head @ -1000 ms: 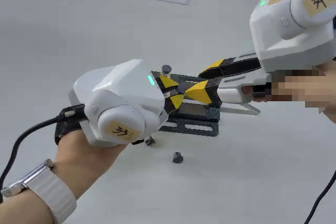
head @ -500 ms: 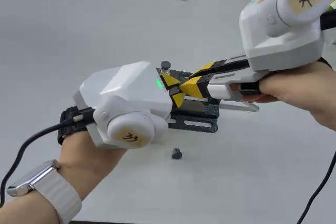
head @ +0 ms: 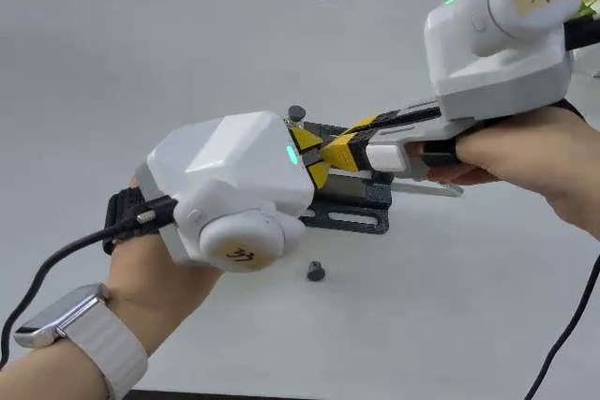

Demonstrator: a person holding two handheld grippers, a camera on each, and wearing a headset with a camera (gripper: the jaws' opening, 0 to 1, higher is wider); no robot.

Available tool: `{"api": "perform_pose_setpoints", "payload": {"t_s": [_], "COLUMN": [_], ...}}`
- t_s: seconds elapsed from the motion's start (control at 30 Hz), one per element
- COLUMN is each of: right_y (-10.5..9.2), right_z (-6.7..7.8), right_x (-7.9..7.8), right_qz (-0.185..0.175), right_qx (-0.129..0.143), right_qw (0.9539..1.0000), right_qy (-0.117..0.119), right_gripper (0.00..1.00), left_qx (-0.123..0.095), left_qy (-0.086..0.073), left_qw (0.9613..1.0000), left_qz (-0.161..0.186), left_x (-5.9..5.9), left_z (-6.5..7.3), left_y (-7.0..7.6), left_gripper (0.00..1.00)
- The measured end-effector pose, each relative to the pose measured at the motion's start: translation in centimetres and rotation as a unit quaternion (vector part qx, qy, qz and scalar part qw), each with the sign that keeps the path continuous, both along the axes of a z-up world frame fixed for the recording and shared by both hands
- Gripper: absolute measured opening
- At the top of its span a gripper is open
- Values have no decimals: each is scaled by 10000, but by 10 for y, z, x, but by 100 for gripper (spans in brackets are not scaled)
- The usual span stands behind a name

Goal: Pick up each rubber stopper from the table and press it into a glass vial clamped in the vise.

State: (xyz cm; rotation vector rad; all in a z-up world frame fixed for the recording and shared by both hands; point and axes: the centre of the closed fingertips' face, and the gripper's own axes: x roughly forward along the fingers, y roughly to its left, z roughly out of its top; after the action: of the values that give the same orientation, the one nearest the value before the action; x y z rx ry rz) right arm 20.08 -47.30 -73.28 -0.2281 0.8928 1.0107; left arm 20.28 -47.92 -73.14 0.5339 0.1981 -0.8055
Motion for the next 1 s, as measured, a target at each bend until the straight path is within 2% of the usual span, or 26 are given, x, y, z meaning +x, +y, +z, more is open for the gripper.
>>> {"api": "perform_pose_setpoints", "payload": {"t_s": [0.23,0.53,0.6,0.87,1.0], "right_y": [1,0,-1,-3,-4], "right_z": [-1,-3,-4,-6,-7], "right_x": [1,-5,-4,-6,-8], "right_qz": [1,2,69,134,190], "right_qx": [-116,-333,-399,-542,-612], "right_qw": [9999,9994,9991,9984,9979], "right_qy": [-40,-77,-142,-97,-94], "right_gripper": [8,8,9,7,7], "left_qx": [107,301,354,447,419], "left_qy": [-55,-128,-157,-174,-135], "left_qw": [9999,9995,9992,9988,9989], "left_qz": [12,-36,-58,-122,-138], "left_x": [0,-1,-2,-5,-5], "left_z": [-1,-5,-4,-6,-8], "left_y": [0,-1,-1,-3,-4], "left_gripper": [4,4,4,4,4]}}
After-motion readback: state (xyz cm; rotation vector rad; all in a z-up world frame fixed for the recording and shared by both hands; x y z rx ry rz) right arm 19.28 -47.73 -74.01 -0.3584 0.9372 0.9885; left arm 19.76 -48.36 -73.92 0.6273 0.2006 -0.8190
